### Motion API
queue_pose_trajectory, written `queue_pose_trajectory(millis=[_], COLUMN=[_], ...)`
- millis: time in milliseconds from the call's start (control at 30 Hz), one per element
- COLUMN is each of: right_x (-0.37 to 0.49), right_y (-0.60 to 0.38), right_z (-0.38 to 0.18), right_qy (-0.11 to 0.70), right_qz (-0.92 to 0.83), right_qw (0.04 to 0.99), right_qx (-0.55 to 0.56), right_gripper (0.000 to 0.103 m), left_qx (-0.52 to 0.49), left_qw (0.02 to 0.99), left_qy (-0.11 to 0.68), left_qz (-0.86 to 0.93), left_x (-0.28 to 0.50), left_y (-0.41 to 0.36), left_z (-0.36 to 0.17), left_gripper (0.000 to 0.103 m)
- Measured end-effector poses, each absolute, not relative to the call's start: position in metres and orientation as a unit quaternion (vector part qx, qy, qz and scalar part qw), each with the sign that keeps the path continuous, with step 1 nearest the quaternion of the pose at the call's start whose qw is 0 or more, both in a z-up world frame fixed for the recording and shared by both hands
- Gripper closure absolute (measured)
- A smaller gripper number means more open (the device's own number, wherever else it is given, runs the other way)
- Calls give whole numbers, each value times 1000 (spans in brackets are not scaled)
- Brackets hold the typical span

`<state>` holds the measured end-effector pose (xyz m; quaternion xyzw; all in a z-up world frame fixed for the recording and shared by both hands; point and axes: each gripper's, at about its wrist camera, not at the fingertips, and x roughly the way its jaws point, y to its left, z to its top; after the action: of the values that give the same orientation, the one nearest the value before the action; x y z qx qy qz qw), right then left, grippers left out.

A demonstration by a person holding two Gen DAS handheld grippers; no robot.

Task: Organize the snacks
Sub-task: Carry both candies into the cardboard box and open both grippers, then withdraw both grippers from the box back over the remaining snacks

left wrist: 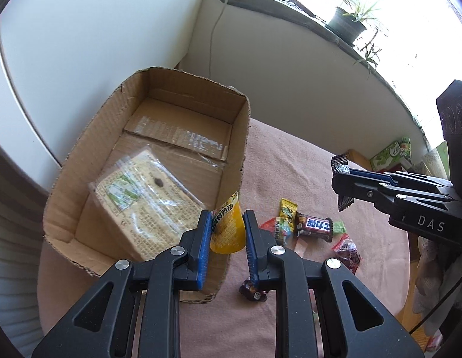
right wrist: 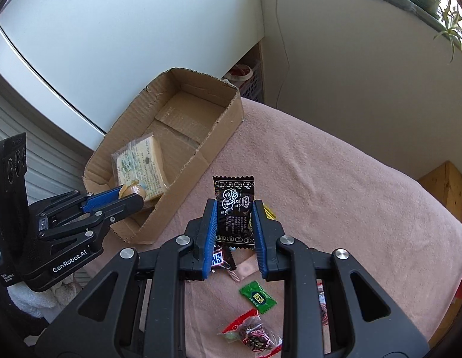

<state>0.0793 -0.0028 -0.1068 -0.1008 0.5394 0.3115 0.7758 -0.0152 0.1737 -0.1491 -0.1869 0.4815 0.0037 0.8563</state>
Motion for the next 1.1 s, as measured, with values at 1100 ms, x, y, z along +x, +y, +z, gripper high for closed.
queue_pose_trajectory(millis=[1100], right_x=[76], right_y=[110], right_z=[-130], right_qy=[539], right_qz=[378], right_qw=[735], right_qx=[-164], right_gripper=[65], left_qx=[-186], left_qw=[858], left_qy=[473], left_qz=[73], left_x=[-39], left_y=[228], left_z=[-151], left_gripper=[76])
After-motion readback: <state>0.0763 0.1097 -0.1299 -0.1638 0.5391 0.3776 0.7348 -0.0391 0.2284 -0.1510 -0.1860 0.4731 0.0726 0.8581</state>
